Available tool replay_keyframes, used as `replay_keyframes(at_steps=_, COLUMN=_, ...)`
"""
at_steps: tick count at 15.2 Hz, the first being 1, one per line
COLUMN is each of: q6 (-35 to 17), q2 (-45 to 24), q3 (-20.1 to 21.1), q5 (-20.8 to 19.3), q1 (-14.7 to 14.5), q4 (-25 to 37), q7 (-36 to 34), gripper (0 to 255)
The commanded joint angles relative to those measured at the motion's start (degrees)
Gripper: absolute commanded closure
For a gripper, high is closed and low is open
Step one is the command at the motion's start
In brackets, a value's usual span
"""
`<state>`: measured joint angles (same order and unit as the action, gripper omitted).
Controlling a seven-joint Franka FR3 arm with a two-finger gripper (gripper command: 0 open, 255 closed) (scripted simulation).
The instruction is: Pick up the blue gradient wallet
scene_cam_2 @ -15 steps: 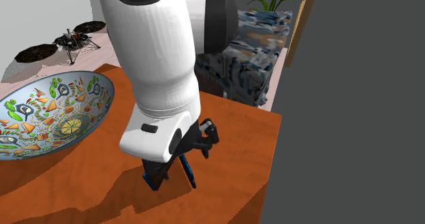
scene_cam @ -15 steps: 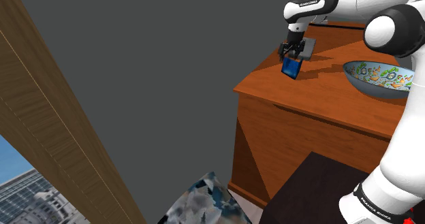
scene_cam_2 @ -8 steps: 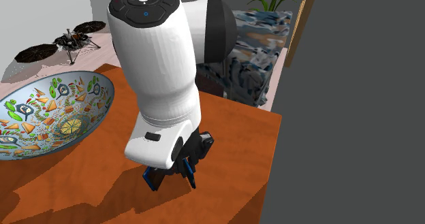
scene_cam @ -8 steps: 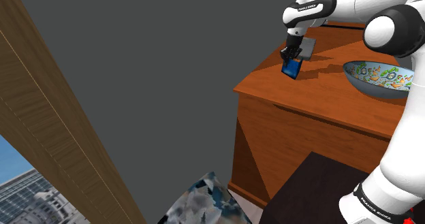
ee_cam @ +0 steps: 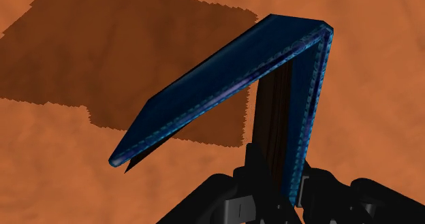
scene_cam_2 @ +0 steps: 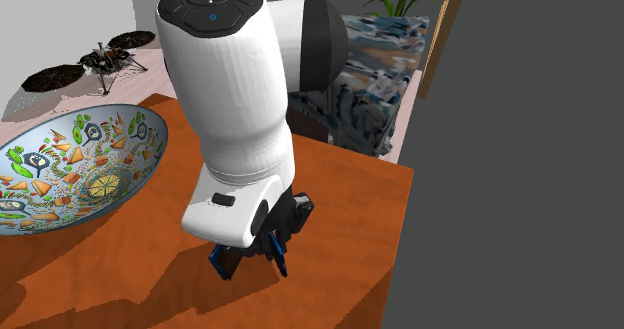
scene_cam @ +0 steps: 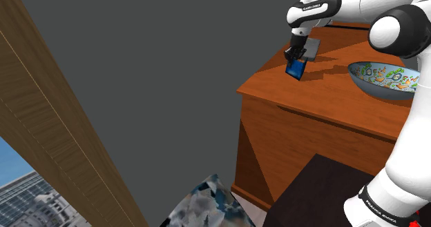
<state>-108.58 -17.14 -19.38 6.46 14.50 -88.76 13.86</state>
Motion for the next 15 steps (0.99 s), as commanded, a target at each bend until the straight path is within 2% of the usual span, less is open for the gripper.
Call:
replay_keyframes(at_steps=1, q6=1.1, q2=0.1, q3=0.0, q5=-0.1, q1=0.0, q4=1.0, q7=-0.1, gripper=255)
replay_keyframes(at_steps=15, q6=11.7, q2=-0.8, q3=-0.3, q5=0.1, q1=0.8, q4=12.4, q7=-0.3, gripper=255)
